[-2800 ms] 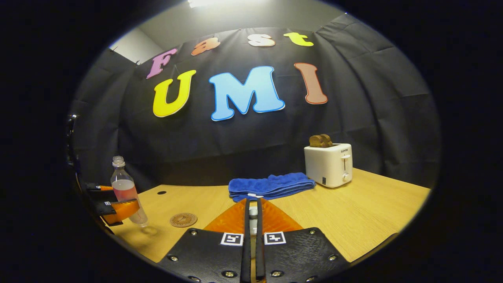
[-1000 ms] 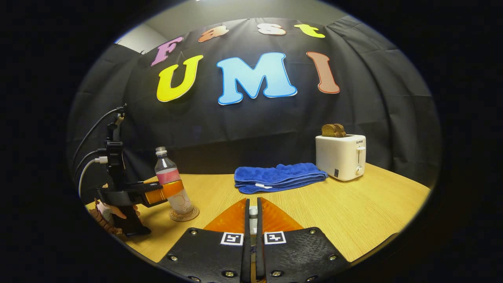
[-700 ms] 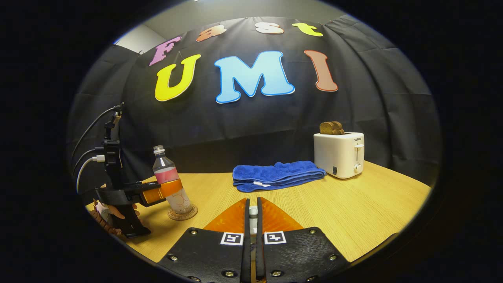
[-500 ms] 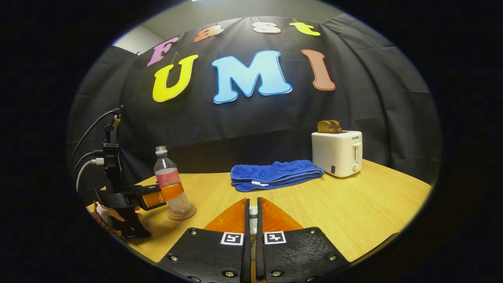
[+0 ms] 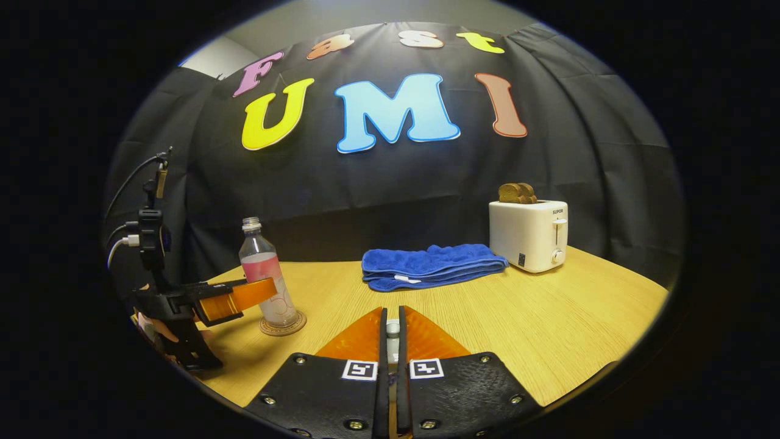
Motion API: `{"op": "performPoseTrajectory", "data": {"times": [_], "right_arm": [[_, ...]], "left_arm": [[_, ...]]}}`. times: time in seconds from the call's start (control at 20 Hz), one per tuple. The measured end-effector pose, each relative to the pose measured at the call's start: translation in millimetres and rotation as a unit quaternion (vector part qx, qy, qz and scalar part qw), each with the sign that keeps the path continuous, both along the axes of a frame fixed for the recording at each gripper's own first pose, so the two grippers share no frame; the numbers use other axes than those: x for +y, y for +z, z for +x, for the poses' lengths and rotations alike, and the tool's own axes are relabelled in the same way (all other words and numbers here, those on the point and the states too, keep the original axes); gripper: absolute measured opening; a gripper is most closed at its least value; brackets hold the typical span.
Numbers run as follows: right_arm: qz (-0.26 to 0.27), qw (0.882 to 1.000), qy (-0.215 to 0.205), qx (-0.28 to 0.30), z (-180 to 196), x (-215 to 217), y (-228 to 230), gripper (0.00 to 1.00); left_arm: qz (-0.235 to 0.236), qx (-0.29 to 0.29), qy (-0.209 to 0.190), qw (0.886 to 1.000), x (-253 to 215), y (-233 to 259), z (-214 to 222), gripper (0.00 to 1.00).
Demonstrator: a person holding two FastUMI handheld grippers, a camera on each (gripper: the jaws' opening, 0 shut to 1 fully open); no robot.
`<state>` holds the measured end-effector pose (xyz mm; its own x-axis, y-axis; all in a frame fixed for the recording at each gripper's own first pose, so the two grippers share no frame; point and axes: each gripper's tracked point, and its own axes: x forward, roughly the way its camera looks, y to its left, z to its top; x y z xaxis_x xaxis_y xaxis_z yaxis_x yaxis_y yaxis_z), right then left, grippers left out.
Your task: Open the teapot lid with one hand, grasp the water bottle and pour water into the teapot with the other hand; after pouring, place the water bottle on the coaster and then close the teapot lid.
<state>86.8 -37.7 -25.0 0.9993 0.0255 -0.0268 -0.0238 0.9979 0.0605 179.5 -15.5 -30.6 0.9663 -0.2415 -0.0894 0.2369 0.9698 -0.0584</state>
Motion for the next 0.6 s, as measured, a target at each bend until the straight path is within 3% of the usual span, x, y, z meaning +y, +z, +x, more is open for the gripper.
{"op": "performPoseTrajectory", "data": {"times": [0.6], "right_arm": [[-0.016,1.000,0.020,0.004,-4,12,-4,0.05]], "left_arm": [[-0.007,-0.020,0.008,1.000,6,10,-27,0.99]]}}
